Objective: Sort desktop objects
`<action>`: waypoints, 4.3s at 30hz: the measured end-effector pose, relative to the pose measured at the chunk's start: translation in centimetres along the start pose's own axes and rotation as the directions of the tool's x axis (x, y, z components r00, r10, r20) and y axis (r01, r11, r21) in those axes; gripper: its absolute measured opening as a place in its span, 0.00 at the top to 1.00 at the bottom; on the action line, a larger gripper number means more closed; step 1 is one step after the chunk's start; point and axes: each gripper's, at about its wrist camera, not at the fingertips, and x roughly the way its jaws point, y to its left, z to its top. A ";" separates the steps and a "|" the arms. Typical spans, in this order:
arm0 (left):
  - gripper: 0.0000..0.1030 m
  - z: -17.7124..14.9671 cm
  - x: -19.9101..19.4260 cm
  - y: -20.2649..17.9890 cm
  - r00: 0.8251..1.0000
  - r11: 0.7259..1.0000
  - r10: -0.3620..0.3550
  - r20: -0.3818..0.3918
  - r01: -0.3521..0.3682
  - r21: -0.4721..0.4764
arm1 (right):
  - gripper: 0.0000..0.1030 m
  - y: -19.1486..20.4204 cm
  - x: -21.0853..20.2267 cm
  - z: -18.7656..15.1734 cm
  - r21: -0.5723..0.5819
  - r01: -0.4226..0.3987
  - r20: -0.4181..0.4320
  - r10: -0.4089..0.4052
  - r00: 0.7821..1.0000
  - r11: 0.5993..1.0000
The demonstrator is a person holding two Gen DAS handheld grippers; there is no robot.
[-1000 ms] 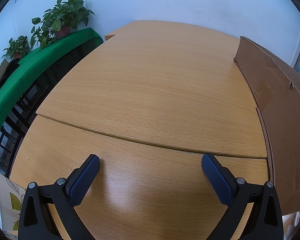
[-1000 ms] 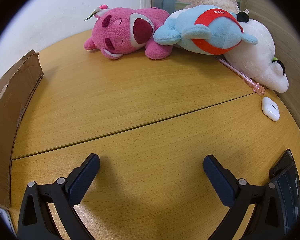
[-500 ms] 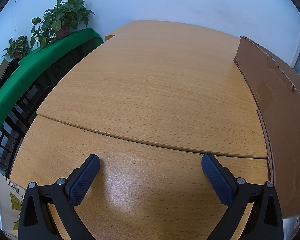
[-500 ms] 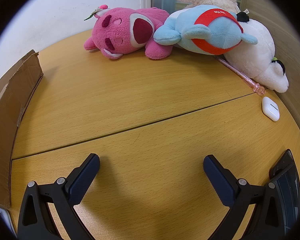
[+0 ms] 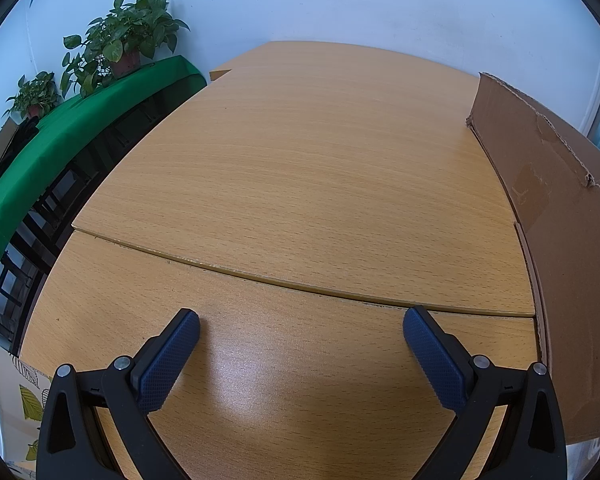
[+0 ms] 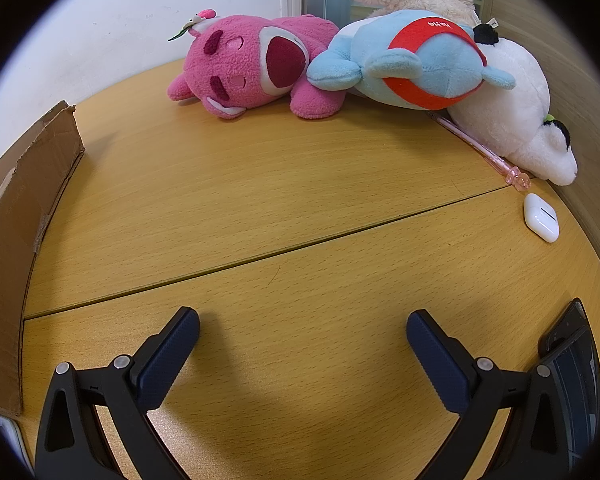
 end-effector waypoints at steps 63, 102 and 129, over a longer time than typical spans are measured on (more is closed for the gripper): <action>0.25 -20.0 -23.1 -14.5 0.744 0.737 -0.661 -0.099 0.668 0.104 | 0.19 26.6 -24.1 -24.2 -0.508 -0.772 -0.315 0.751 0.580 0.383; 0.29 19.9 3.3 -19.2 0.827 0.823 -0.555 -0.086 0.561 0.087 | 0.22 48.0 -2.7 7.0 -0.412 -0.766 -0.204 0.770 0.605 0.493; 0.18 14.2 -12.2 -14.1 0.905 0.926 -0.369 0.211 0.337 0.171 | 0.16 48.0 -5.2 11.5 -0.360 -0.701 -0.125 0.712 0.691 0.616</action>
